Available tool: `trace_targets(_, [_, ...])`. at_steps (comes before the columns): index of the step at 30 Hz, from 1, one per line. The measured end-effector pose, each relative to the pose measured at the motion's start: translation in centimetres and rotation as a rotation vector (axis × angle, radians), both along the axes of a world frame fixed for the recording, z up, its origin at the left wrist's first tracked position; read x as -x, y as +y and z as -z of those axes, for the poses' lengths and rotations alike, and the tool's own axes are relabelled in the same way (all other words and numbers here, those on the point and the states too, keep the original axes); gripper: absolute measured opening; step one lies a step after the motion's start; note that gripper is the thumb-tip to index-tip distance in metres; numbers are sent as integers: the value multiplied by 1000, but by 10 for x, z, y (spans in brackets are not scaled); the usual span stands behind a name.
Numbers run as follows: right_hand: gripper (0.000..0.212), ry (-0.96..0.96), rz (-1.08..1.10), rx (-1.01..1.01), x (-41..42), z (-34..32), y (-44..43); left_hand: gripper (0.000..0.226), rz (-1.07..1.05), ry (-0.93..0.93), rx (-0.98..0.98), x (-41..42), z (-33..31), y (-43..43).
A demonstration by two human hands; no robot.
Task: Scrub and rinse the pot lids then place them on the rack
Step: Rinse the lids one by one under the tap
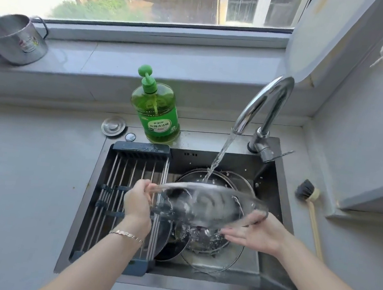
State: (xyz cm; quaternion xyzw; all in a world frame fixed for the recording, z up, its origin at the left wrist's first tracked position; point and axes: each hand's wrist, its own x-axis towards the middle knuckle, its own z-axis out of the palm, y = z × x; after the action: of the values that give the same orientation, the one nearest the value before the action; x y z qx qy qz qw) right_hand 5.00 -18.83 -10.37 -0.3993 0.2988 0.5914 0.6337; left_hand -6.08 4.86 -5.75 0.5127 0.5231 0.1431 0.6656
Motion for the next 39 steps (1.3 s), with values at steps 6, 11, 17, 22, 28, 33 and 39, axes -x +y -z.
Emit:
trace_targets(6, [43, -49, 163, 56, 13, 24, -12, 24, 539, -208, -59, 2, -6, 6])
trace_targets(11, [22, -253, 227, 63, 0, 13, -8, 44, 350, -139, 319, 2, 7, 12])
trace_targets(17, [31, -709, -15, 90, -39, -56, -2, 51, 260, -17, 524, -9, 38, 0])
trace_targets(22, [28, -991, -233, 288, -63, -105, 15, 48, 244, 2, 735, -24, 41, -27])
trace_targets(28, [23, -853, -393, 465, -84, -105, 25, 32, 362, 120, 797, -11, 33, -25])
trace_targets(33, [19, -630, -283, 409, -64, -66, 18, 23, 385, 63, 613, 0, 1, 7])
trace_targets(39, [31, -662, -412, 544, -21, -14, 29, 24, 549, 113, 207, -7, -57, 26])
